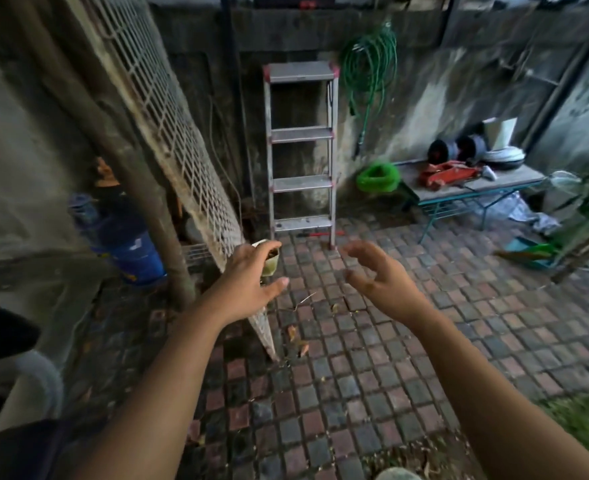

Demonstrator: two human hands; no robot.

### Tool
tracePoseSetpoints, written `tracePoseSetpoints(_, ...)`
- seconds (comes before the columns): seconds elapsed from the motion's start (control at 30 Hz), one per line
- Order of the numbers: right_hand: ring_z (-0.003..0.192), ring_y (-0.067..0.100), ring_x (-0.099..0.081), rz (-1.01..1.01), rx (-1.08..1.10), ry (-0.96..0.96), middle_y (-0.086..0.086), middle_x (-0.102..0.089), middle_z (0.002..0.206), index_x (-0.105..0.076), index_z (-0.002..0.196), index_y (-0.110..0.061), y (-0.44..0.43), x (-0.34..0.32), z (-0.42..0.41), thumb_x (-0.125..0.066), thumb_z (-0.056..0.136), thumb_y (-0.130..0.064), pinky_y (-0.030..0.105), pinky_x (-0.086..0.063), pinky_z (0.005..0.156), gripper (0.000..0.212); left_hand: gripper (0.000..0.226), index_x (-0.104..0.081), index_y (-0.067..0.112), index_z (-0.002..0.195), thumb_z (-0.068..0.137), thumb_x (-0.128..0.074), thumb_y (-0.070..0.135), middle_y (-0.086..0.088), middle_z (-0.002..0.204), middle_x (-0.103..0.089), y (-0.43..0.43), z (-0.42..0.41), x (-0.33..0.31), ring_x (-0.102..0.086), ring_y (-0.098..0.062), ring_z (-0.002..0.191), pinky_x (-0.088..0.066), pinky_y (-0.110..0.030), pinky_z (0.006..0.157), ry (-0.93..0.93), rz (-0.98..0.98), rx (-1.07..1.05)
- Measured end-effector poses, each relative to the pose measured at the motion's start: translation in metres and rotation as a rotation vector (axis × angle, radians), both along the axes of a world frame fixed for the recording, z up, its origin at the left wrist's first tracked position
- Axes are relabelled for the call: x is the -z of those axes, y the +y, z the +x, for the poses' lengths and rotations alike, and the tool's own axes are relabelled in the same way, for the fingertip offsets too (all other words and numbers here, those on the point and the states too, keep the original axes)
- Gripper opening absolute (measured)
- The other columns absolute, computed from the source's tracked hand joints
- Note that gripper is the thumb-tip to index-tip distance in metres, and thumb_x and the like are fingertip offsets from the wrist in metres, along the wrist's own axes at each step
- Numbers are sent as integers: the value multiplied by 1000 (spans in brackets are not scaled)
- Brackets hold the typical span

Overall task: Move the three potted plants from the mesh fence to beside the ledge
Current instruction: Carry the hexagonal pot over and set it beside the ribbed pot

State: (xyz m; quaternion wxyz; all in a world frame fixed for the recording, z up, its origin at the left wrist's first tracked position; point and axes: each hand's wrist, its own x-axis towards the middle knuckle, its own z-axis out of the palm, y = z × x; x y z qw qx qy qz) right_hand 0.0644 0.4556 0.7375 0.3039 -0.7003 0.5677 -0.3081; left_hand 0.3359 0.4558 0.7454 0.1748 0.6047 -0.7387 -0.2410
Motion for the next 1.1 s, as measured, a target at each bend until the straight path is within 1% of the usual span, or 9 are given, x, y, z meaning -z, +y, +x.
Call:
tracePoseSetpoints(0.1,129,14,-53,-53,23,4,-6,-61,131,-58,126,-35,-64,-5,-29,-75,95,-18,39,-44,112,39,69,-29,33,160,102,-63,45,-14,157,-34,-81,-29,0,-37,-32,150,-33,-38,116,53,-28,15)
tracePoseSetpoints(0.23,139,23,-44,-42,100,156,6,-53,142,-55,141,-22,-157,-14,-65,-75,94,-18,24,-32,106,51,67,-34,25,159,102,-65,39,-20,153,-41,-191,-55,4,-37,-34,150,-33,-35,117,122,-38,10)
tracePoseSetpoints(0.43,146,34,-36,55,185,253,12,-42,155,-49,149,-27,-283,-16,-109,-74,94,-29,50,-35,120,60,65,-38,18,159,102,-67,31,-25,150,-47,-329,-98,10,-42,-36,147,-36,-36,116,197,6,-44)
tracePoseSetpoints(0.57,146,38,-33,73,192,276,10,-39,156,-44,151,-31,-376,-2,-134,-73,94,-35,53,-35,119,64,66,-36,21,160,102,-67,32,-25,154,-41,-412,-117,30,-41,-37,149,-37,-38,116,222,38,-99)
tracePoseSetpoints(0.73,147,40,-32,45,35,362,13,-37,159,-40,156,-25,-524,37,-153,-73,94,-37,52,-31,122,71,67,-37,23,158,100,-69,33,-26,155,-42,-511,-131,86,-44,-38,146,-40,-44,114,262,37,-267)
tracePoseSetpoints(0.87,147,40,-32,113,-106,386,15,-38,159,-40,157,-22,-638,69,-148,-73,95,-37,52,-30,122,72,63,-47,16,153,97,-73,24,-26,143,-55,-566,-144,122,-58,-40,133,-51,-50,109,346,85,-427)
tracePoseSetpoints(0.93,146,40,-35,131,-205,448,15,-43,157,-42,155,-22,-686,85,-137,-74,93,-39,49,-29,120,72,63,-50,14,151,95,-76,20,-25,135,-61,-585,-144,138,-64,-40,122,-54,-48,101,349,100,-484)
tracePoseSetpoints(1.03,144,41,-36,183,-311,477,14,-43,157,-42,154,-27,-745,111,-110,-74,92,-40,49,-33,117,71,60,-53,11,149,94,-77,15,-18,122,-61,-610,-133,165,-61,-37,117,-47,-36,96,328,116,-593)
tracePoseSetpoints(1.1,145,42,-35,203,-391,512,11,-38,161,-40,155,-31,-776,135,-87,-73,93,-41,52,-35,117,72,57,-53,5,147,95,-76,14,-21,126,-61,-626,-119,190,-60,-40,121,-48,-40,98,339,154,-652)
